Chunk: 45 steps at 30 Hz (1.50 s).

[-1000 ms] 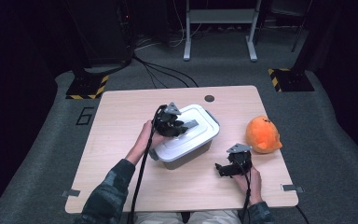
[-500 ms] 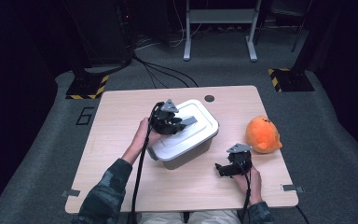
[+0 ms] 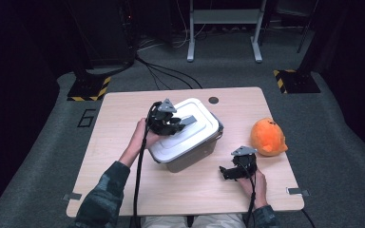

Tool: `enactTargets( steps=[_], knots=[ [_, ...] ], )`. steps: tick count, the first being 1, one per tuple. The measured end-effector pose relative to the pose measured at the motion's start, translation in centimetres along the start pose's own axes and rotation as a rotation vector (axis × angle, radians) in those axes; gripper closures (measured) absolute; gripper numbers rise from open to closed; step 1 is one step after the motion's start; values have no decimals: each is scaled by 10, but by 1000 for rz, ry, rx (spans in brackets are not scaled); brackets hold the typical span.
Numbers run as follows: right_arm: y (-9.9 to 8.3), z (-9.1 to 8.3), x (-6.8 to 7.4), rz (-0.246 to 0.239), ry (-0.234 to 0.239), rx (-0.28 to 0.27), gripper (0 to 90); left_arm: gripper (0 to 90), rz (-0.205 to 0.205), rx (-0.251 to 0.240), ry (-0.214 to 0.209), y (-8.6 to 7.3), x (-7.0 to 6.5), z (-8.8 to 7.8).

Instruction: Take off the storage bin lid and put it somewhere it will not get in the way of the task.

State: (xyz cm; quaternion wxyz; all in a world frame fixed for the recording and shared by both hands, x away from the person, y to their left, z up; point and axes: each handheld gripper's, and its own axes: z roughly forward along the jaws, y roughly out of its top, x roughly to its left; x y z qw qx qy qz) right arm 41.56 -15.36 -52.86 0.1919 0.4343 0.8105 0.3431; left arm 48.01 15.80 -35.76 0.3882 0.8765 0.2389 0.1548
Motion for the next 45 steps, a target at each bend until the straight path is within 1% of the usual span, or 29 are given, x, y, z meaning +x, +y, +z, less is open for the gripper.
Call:
enactTargets(
  steps=[9, 10, 12, 13, 14, 16, 17, 20, 25, 29, 41, 42, 44, 45],
  knots=[
    [0, 0, 0, 3, -3, 1, 22, 664, -3, 5, 14, -3, 4, -6],
    [0, 0, 0, 4, -4, 1, 22, 664, 2, 6, 20, -3, 5, -7],
    [0, 0, 0, 4, -4, 1, 22, 664, -6, 5, 22, -4, 6, -9],
    [0, 0, 0, 4, -4, 1, 22, 664, -2, 6, 26, -5, 7, -10],
    [0, 0, 0, 4, -4, 1, 22, 664, -11, 5, 28, -5, 7, -11],
    [0, 0, 0, 4, -3, 2, 22, 664, -8, 8, 35, -6, 9, -13],
    [0, 0, 0, 3, -3, 1, 22, 664, -17, 8, 35, -8, 10, -14],
    [0, 0, 0, 4, -4, 1, 21, 663, -22, 7, 50, -10, 14, -18],
    [0, 0, 0, 6, -2, 2, 21, 664, -33, 5, 61, -14, 18, -24],
    [0, 0, 0, 7, -2, 3, 21, 664, -32, 8, 79, -16, 22, -30],
    [0, 0, 0, 8, -2, 3, 21, 664, -77, -3, 130, -27, 38, -46],
    [0, 0, 0, 9, 0, 2, 21, 664, -87, -3, 137, -28, 40, -47],
    [0, 0, 0, 8, 1, 3, 21, 664, -85, 3, 141, -29, 43, -50],
    [0, 0, 0, 8, -1, 3, 21, 664, -91, -1, 149, -30, 44, -51]
  ],
)
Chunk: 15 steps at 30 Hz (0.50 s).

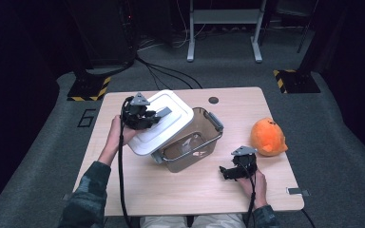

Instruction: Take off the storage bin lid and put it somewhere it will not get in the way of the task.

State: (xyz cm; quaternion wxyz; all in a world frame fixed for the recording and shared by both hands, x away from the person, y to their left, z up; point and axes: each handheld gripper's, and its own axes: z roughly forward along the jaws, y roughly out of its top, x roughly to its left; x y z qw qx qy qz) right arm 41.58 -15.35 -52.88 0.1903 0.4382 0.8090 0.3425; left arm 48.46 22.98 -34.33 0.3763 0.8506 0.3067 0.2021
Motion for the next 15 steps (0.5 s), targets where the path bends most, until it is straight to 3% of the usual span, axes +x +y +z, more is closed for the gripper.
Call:
enactTargets(
  steps=[15],
  knots=[
    [0, 0, -1, -6, 7, 5, 21, 664, -57, 6, 77, -15, 29, -18]
  ],
)
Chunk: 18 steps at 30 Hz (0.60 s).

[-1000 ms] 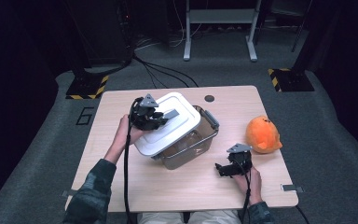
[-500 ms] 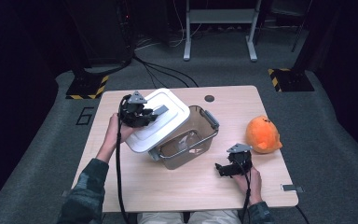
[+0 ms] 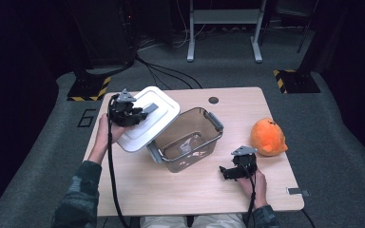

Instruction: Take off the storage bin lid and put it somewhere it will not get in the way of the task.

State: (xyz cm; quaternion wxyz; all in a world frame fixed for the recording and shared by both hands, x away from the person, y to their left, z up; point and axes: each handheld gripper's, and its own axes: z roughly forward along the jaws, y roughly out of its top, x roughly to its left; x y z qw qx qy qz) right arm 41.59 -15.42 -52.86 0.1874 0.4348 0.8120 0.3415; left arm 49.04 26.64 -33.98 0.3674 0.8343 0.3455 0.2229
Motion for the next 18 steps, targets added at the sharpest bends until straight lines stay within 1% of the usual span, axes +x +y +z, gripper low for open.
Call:
enactTargets(
  steps=[1, 6, 9, 10, 15, 17, 18],
  knots=[
    [0, 0, 0, 0, 0, 0, 21, 664, 0, 7, 11, -1, 3, -2],
    [0, 0, 0, 0, 0, 1, 21, 664, -36, 2, 46, -8, 15, -7],
    [0, 0, 0, 0, 0, 0, 21, 664, -67, -3, 64, -13, 23, -9],
    [0, 0, 0, 1, 0, 1, 21, 664, -70, -3, 74, -15, 27, -10],
    [0, 0, 0, 1, -1, 0, 21, 664, -115, 0, 100, -26, 40, -12],
    [0, 0, 0, 2, -1, 1, 21, 664, -127, 4, 111, -30, 45, -13],
    [0, 0, 0, 2, -1, 1, 21, 664, -137, 4, 121, -33, 47, -13]
  ],
)
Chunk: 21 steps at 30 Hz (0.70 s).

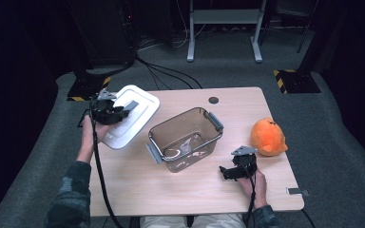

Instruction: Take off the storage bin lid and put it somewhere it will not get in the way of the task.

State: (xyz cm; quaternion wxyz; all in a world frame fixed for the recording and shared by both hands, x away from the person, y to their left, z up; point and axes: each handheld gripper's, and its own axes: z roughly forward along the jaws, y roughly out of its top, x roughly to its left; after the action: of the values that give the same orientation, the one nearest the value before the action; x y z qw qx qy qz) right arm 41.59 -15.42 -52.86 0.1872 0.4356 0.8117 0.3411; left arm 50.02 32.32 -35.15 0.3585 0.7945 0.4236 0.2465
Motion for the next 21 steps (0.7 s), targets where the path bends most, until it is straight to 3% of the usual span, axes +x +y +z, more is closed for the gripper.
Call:
enactTargets(
  steps=[9, 21],
  knots=[
    [0, 0, 0, 0, 0, 0, 21, 664, -41, 24, 49, -16, 17, 1],
    [0, 0, 0, 1, 0, 0, 21, 664, -98, 52, 61, -37, 30, 13]
  ],
)
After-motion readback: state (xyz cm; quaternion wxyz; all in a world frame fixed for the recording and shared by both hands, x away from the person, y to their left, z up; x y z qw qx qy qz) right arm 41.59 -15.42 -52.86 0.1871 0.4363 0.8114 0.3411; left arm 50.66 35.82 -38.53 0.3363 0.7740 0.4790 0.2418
